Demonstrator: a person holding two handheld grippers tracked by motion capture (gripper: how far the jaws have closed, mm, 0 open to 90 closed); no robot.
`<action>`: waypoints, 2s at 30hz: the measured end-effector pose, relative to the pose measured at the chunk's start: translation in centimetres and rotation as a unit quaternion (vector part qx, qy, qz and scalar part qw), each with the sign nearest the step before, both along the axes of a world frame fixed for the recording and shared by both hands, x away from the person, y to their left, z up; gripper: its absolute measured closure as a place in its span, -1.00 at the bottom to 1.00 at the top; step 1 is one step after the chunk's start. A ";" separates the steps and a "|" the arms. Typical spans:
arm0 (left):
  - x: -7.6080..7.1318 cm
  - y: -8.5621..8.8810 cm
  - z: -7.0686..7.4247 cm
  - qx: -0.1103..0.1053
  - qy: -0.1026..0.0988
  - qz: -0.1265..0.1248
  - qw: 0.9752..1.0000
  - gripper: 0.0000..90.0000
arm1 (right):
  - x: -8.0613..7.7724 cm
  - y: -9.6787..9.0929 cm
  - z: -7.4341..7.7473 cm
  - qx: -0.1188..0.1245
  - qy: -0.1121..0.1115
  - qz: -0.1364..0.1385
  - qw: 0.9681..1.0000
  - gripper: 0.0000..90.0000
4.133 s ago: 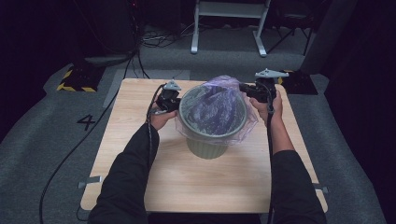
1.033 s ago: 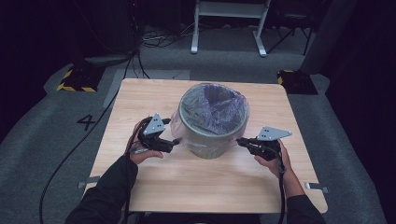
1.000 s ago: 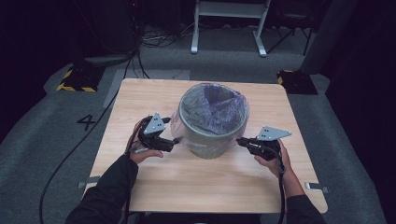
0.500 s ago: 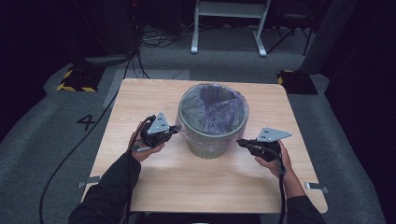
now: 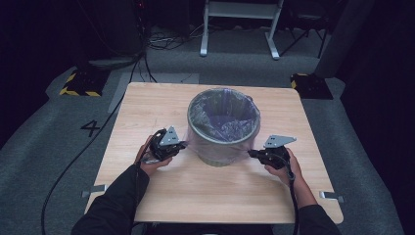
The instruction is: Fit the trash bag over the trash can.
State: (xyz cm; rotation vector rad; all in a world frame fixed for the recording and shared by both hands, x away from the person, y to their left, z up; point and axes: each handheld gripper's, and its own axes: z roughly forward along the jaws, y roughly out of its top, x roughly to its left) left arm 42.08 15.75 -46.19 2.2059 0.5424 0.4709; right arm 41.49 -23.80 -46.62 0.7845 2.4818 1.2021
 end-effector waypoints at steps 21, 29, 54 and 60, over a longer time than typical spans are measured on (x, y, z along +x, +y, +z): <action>-3.4 4.4 -0.9 -0.076 0.061 0.046 0.994 -0.66 | -1.5 -5.1 2.0 0.045 -0.005 -0.032 0.998 -0.52; -5.0 3.9 -2.5 -0.031 0.093 0.047 0.994 -0.65 | -3.0 -6.5 6.2 0.112 -0.069 -0.054 0.990 -0.53; -6.3 3.5 -4.2 0.003 0.100 0.030 0.995 -0.67 | 0.6 2.2 16.6 0.083 -0.132 -0.016 0.988 -0.49; -6.2 3.6 -4.2 0.002 0.099 0.024 0.995 -0.67 | 1.9 4.6 16.6 0.047 -0.124 -0.010 0.991 -0.49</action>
